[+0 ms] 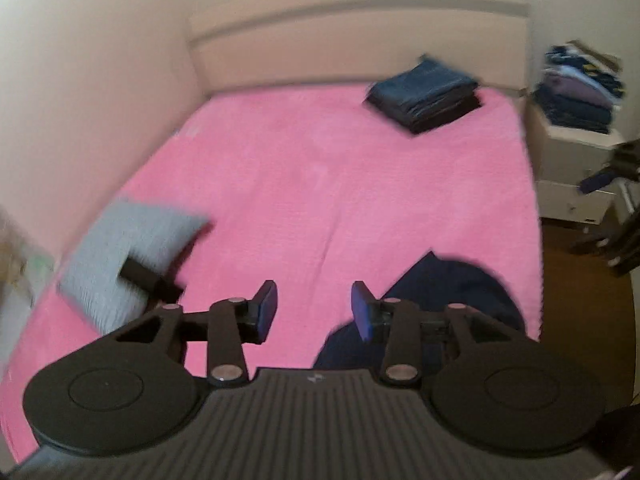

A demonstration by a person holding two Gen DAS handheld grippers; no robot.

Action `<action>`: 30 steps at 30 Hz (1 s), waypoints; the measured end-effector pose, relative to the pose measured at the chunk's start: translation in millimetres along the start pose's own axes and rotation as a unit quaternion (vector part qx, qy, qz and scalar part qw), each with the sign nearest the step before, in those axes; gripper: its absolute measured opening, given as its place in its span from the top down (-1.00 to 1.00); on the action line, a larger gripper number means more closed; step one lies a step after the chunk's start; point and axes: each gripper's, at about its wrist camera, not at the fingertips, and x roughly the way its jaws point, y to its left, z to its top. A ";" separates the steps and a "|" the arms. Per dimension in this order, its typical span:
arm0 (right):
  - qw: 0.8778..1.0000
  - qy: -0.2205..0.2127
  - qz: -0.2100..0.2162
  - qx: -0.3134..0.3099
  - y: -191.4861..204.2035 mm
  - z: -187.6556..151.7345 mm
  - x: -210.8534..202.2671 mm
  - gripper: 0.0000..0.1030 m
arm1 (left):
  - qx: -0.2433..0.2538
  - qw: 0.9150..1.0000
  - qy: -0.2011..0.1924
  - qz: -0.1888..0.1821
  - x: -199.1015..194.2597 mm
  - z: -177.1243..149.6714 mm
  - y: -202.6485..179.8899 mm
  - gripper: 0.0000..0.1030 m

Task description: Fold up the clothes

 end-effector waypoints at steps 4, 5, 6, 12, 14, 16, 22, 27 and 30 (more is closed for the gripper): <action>0.998 0.021 0.026 -0.055 28.8 -11.0 19.4 -0.61 | -0.020 0.999 0.046 0.015 14.3 -60.4 17.1 0.24; 0.996 0.025 0.033 -0.076 37.3 -15.4 23.2 -0.61 | -0.011 0.999 0.050 0.016 18.5 -80.5 17.3 0.22; 0.993 0.027 0.042 -0.103 48.4 -15.2 31.8 -0.61 | 0.000 0.998 0.054 0.017 22.8 -100.9 17.9 0.20; 0.927 0.075 0.060 -0.363 107.2 -53.8 121.3 -0.60 | 0.147 0.985 0.082 -0.050 85.6 -211.2 -31.5 0.12; 0.894 0.082 0.058 -0.437 114.8 -66.6 152.1 -0.59 | 0.200 0.974 0.086 -0.059 112.1 -233.6 -50.6 0.12; 0.867 0.079 0.057 -0.489 120.6 -77.4 172.8 -0.59 | 0.241 0.965 0.083 -0.057 137.9 -250.8 -63.6 0.17; 0.817 0.078 0.059 -0.568 110.3 -97.8 212.2 -0.30 | 0.252 0.962 0.086 -0.066 184.4 -262.3 -58.2 0.66; 0.846 0.059 0.069 -0.525 88.8 -75.6 184.7 0.84 | 0.144 0.985 0.064 -0.072 150.3 -238.4 -13.1 0.76; 0.882 0.035 0.092 -0.462 84.9 -46.1 137.1 0.88 | 0.077 0.996 0.028 -0.044 111.6 -210.0 26.3 0.77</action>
